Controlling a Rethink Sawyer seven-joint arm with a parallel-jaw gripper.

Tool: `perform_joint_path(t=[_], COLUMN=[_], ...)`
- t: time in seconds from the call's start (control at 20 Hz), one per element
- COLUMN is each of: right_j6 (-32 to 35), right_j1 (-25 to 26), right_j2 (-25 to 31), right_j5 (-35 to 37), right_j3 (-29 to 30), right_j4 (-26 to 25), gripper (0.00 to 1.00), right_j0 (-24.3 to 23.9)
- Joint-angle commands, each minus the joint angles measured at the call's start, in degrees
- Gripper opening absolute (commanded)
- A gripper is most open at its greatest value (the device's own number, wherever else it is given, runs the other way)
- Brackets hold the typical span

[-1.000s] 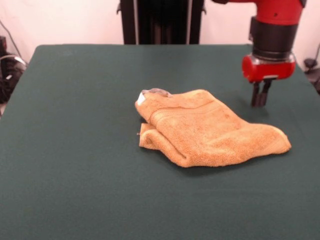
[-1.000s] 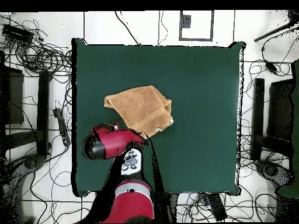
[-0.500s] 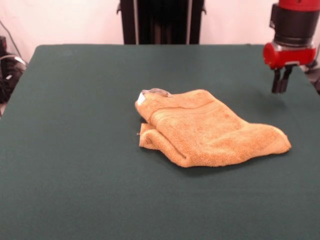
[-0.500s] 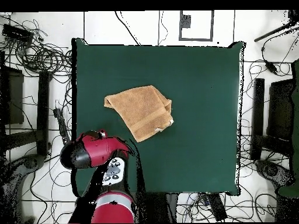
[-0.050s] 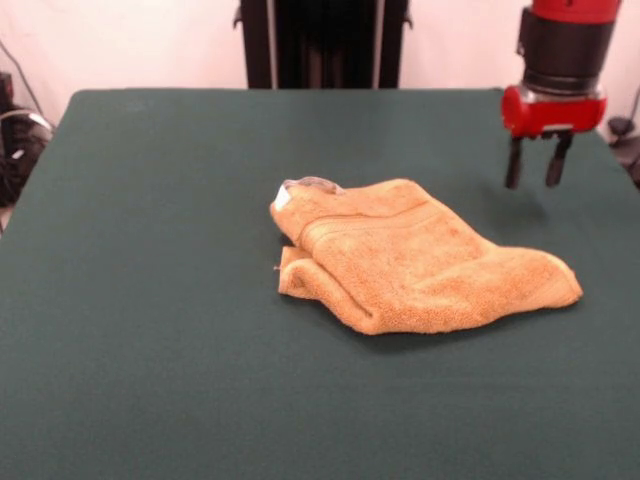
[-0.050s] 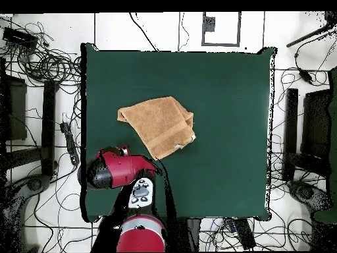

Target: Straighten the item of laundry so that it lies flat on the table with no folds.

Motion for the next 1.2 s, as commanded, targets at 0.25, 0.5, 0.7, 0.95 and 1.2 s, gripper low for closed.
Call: perform_joint_path(t=[0.25,0.5,0.7,0.95,1.2], right_j6=[9.45,8.24,7.15,6.96,7.06], right_j1=[1.98,0.66,-0.59,-0.98,-0.7], right_j2=[3.29,3.41,3.1,2.34,2.41], right_j5=[-1.48,-0.16,1.19,1.04,-0.41], right_j3=[3.8,3.94,4.1,4.13,4.78], right_j4=[-0.26,-0.98,-1.66,-2.67,-3.9], gripper=[1.0,1.0,1.0,1.0,1.0], right_j0=[-1.48,-2.33,-2.66,-2.29,-2.86])
